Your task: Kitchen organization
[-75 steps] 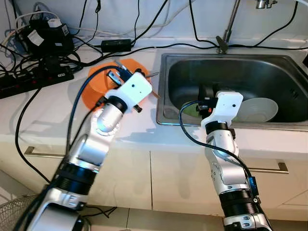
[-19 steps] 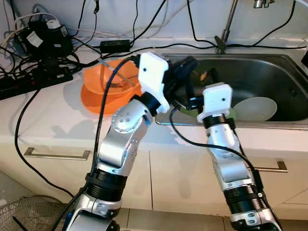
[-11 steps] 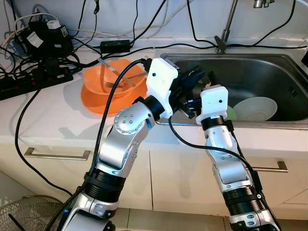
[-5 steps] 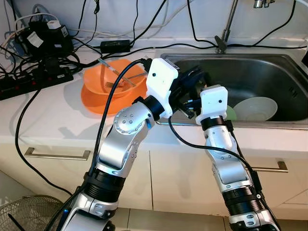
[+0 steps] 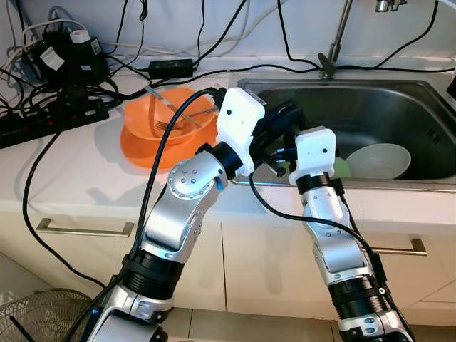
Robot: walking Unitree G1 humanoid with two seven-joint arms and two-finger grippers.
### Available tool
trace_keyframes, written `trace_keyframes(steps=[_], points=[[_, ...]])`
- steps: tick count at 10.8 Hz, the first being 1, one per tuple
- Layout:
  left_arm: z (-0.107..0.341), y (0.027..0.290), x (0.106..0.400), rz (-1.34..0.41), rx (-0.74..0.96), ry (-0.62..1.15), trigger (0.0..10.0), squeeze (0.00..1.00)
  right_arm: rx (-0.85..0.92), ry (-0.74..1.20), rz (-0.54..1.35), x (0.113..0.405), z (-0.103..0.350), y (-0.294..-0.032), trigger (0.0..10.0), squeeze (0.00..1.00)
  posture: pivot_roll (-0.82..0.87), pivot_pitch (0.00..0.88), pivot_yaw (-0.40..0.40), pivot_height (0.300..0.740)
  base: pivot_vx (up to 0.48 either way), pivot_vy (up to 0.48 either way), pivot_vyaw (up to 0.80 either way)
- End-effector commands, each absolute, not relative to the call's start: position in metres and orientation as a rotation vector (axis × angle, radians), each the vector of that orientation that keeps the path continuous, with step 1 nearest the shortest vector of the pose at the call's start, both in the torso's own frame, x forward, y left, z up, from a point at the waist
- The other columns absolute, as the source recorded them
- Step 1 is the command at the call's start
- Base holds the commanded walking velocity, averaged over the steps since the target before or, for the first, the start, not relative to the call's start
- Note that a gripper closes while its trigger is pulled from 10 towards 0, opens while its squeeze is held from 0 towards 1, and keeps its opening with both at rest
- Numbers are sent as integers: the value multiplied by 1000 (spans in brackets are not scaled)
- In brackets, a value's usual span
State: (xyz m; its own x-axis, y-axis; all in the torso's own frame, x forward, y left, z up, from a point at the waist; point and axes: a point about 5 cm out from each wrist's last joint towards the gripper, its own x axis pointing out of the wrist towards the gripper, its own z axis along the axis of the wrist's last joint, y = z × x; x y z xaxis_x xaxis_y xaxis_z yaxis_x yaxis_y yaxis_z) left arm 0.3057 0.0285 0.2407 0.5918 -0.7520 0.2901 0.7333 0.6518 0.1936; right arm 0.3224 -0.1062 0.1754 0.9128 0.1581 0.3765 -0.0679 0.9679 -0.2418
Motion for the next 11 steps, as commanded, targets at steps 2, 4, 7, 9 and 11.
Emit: trace_keyframes(steps=[2, 4, 7, 9, 11], points=[[232, 33, 310, -847, 70, -317, 10000, 1000, -191, -428, 106, 324, 182, -106, 0, 0, 29, 0, 83, 740, 0, 0, 0], [231, 34, 310, -849, 78, -310, 10000, 1000, -195, -427, 103, 324, 182, -108, 0, 0, 31, 0, 85, 740, 0, 0, 0], [234, 38, 309, -838, 82, -317, 10000, 1000, -196, -422, 79, 326, 181, -114, 0, 0, 36, 0, 85, 740, 0, 0, 0], [239, 53, 312, -767, 76, -331, 10000, 1000, -203, -418, 55, 328, 182, -122, 0, 0, 38, 0, 85, 740, 0, 0, 0], [229, 79, 315, -699, 131, -274, 10000, 0, -240, -410, 12, 335, 182, -141, 0, 0, 49, 0, 79, 740, 0, 0, 0]])
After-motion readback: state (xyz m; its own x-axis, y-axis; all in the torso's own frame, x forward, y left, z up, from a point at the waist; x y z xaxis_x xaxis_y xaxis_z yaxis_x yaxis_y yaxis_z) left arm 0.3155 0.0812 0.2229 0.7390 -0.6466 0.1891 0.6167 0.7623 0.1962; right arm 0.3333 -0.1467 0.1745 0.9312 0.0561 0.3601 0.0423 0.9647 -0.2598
